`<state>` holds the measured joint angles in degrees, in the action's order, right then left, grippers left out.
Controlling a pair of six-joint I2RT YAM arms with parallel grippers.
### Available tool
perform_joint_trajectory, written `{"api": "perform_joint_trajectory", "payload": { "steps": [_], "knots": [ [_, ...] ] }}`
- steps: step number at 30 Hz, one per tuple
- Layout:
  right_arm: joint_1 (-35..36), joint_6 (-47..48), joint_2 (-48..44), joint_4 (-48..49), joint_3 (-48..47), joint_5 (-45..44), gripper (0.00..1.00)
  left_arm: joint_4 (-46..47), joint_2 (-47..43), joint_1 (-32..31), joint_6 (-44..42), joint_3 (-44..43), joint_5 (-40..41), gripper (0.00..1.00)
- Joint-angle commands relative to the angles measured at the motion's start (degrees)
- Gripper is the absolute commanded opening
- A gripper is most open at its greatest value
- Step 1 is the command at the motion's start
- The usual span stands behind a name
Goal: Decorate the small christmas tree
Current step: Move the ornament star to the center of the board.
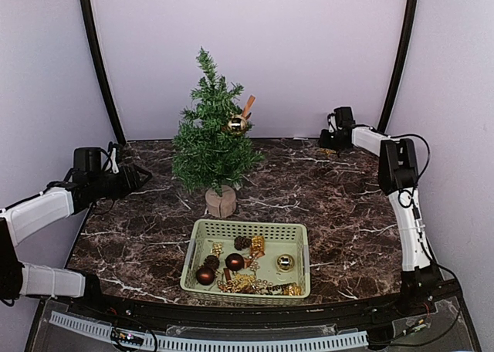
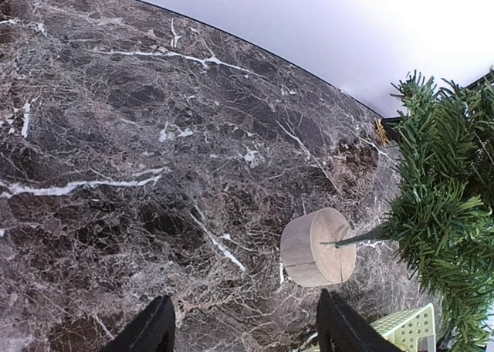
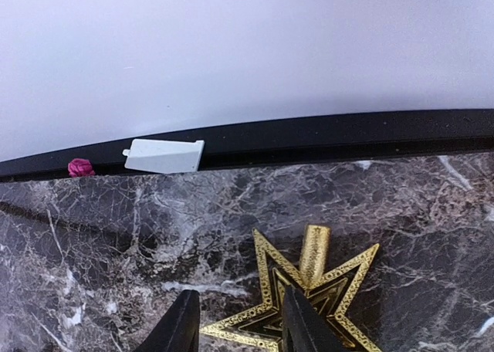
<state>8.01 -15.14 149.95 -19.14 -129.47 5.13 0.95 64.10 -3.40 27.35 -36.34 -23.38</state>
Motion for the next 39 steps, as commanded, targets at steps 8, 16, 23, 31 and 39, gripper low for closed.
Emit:
{"api": "perform_joint_trajectory", "payload": {
  "steps": [8, 16, 23, 31, 39],
  "knots": [
    [-0.72, -7.45, -0.68, -2.19, 3.11, 3.37, 0.37, -1.77, -0.17, 0.61, -1.06, -1.72, -1.27, 0.65],
    [-0.10, -10.67, -15.04, 4.18, 25.74, 5.74, 0.35, -2.31, -2.40, 0.76, -1.05, -0.59, -1.36, 0.65],
    [2.45, -14.30, -32.98, 10.73, 53.35, 6.13, 0.35, -3.79, -5.96, 1.09, -1.20, 0.64, -2.47, 0.66],
    [9.96, -20.90, -50.93, 14.87, 77.47, 3.25, 0.34, -5.33, -11.48, 1.36, -0.58, 3.16, -4.96, 0.66],
    [11.37, -15.65, -63.81, 8.58, 76.23, -9.00, 0.41, -10.67, -16.73, 1.46, -1.94, 3.13, -6.55, 0.66]
  ]
}}
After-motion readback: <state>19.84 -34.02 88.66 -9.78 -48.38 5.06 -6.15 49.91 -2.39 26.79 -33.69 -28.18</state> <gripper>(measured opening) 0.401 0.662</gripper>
